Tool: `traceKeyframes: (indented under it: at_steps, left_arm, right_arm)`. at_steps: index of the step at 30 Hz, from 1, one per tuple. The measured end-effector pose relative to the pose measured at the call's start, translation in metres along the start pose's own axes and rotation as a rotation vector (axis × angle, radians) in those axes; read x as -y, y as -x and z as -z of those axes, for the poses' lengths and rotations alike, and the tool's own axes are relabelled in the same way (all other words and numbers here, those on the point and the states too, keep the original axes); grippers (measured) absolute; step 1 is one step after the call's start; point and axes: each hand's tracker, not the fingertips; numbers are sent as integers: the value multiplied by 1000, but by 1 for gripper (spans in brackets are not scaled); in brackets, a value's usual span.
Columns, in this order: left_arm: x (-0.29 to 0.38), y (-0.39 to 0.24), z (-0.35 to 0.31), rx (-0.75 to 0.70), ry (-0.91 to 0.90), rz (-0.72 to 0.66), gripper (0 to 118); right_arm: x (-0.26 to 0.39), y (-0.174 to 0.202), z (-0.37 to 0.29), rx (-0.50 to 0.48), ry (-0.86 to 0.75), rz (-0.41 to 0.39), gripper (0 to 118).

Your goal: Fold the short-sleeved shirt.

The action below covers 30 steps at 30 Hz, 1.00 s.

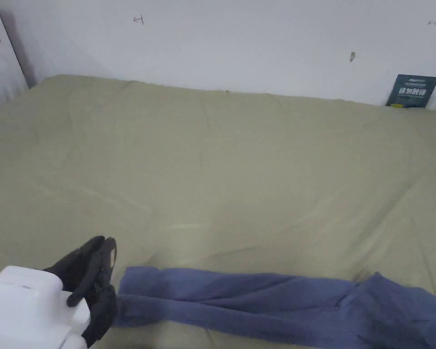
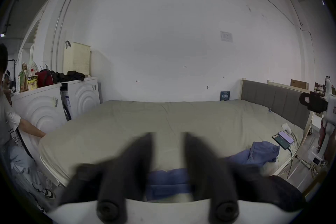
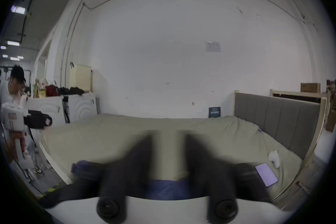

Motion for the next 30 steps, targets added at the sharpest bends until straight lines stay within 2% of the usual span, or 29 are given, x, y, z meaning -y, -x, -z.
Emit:
traceKeyframes:
  at_steps: [2, 3, 7, 10, 12, 13, 16, 17, 18, 19, 20, 25, 26, 28, 30]
  left_arm:
    - [0, 6, 7, 33, 29, -15, 3]
    - [-2, 17, 14, 72, 61, -70, 3]
    - [11, 88, 69, 129, 282, -312, 3]
    - [39, 141, 120, 179, 489, -365, 2]
    - [64, 175, 150, 239, 609, -528, 2]
    - [75, 189, 159, 218, 601, -590, 2]
    - [93, 205, 180, 381, 611, -737, 6]
    - [100, 210, 187, 417, 629, -793, 36]
    - [113, 217, 190, 478, 645, -860, 77]
    - [127, 222, 198, 561, 664, -919, 112]
    - [137, 225, 201, 599, 653, -967, 118]
    - [204, 237, 234, 610, 800, -1057, 118]
    - [202, 216, 231, 662, 801, -1065, 118]
    - [203, 205, 237, 821, 669, -1083, 118]
    - [207, 188, 258, 889, 665, -1126, 118]
  right_arm:
    - [-1, 0, -2, -75, 12, 15, 0]
    - [-1, 3, 3, -90, 45, 31, 0]
    - [-2, 8, 7, -72, 47, 28, 0]
    - [0, 9, 10, -71, 66, 44, 0]
    - [2, 12, 14, -64, 86, 38, 0]
    - [2, 14, 15, -60, 93, 35, 0]
    - [6, 18, 21, -52, 123, 30, 0]
    - [7, 20, 24, -50, 135, 31, 0]
    - [7, 22, 27, -48, 146, 31, 0]
    - [11, 24, 28, -49, 155, 31, 0]
    - [12, 26, 31, -49, 162, 30, 0]
    - [8, 45, 49, -61, 200, 15, 0]
    - [8, 47, 53, -67, 207, 16, 0]
    - [4, 57, 61, -80, 219, 13, 0]
    - [2, 63, 69, -90, 224, 5, 0]
